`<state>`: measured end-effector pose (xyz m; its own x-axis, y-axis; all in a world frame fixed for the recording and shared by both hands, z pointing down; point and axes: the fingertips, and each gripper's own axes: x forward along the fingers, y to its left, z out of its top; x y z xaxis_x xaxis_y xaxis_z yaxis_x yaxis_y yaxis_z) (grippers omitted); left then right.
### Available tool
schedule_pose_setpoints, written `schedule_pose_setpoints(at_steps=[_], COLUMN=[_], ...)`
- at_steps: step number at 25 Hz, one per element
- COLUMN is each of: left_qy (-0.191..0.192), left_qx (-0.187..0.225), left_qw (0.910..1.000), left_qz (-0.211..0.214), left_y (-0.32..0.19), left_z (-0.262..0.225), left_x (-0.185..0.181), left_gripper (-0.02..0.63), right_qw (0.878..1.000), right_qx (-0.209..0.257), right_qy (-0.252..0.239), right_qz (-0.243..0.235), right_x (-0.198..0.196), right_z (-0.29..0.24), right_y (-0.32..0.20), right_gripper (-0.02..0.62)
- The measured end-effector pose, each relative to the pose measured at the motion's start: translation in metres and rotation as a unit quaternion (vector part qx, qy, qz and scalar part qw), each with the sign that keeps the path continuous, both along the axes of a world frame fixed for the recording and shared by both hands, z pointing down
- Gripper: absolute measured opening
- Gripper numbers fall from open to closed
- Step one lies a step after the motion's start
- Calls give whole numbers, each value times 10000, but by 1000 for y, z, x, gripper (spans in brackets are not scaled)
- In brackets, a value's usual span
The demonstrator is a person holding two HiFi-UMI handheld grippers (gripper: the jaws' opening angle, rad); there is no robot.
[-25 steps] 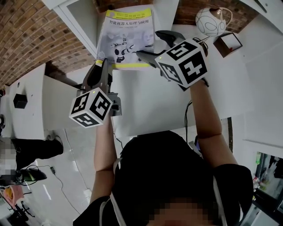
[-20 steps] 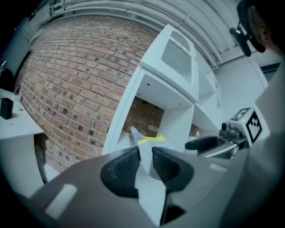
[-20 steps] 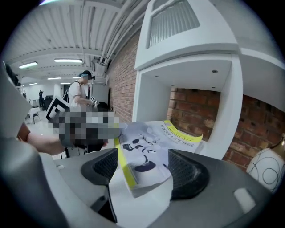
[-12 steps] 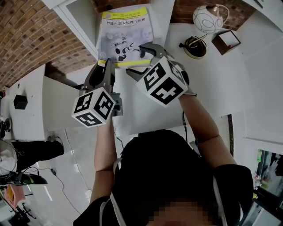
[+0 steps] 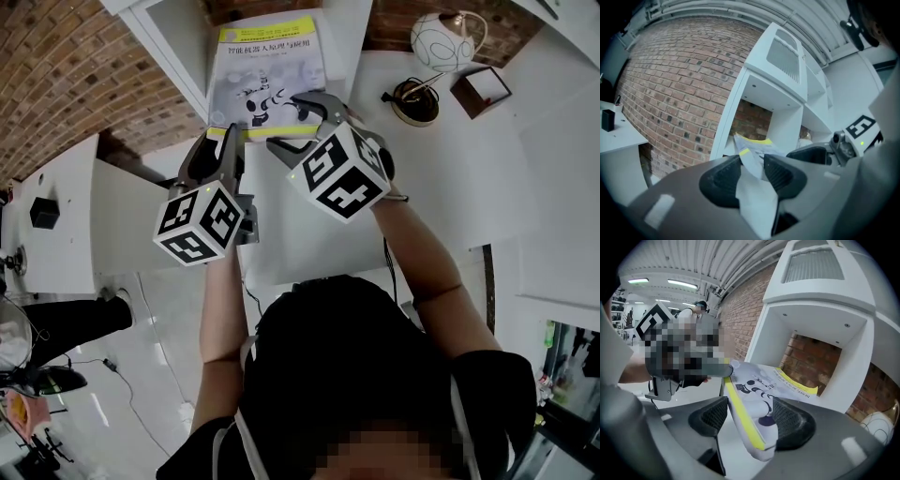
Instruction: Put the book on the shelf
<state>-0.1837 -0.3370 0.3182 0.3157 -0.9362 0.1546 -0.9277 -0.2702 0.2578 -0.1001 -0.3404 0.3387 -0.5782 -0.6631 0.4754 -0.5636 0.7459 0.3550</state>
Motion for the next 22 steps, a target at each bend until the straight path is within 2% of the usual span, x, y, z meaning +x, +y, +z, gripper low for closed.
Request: schedule_pose_setpoints(at_steps=[7,12,18,19,22], left_qy=[-193,-288,-415,-438,-568], left_qx=[31,71,76,80,97], left_qw=[9994,9991,9986,9986,9982], left_qz=[-270,-310,-315,-297,-167], left_y=[-5,-6,-9,-9,-8], left_z=[2,6,10,10,16], left_x=[-11,-12,-13,-11,-1], left_gripper=[186,190,184,156,133], right_qw=[9998,9997,9992,9990,9985], right_qx=[68,169,231,248,299], right_qy=[-180,-176,-284,-309,-377], right_qz=[11,51,171,193,244], right_x=[-1,0,1,1,0], right_z=[-2,-2,-3,-3,0], right_y=[-8,-18,-36,-39,-44], right_gripper=[313,314,325,324,322])
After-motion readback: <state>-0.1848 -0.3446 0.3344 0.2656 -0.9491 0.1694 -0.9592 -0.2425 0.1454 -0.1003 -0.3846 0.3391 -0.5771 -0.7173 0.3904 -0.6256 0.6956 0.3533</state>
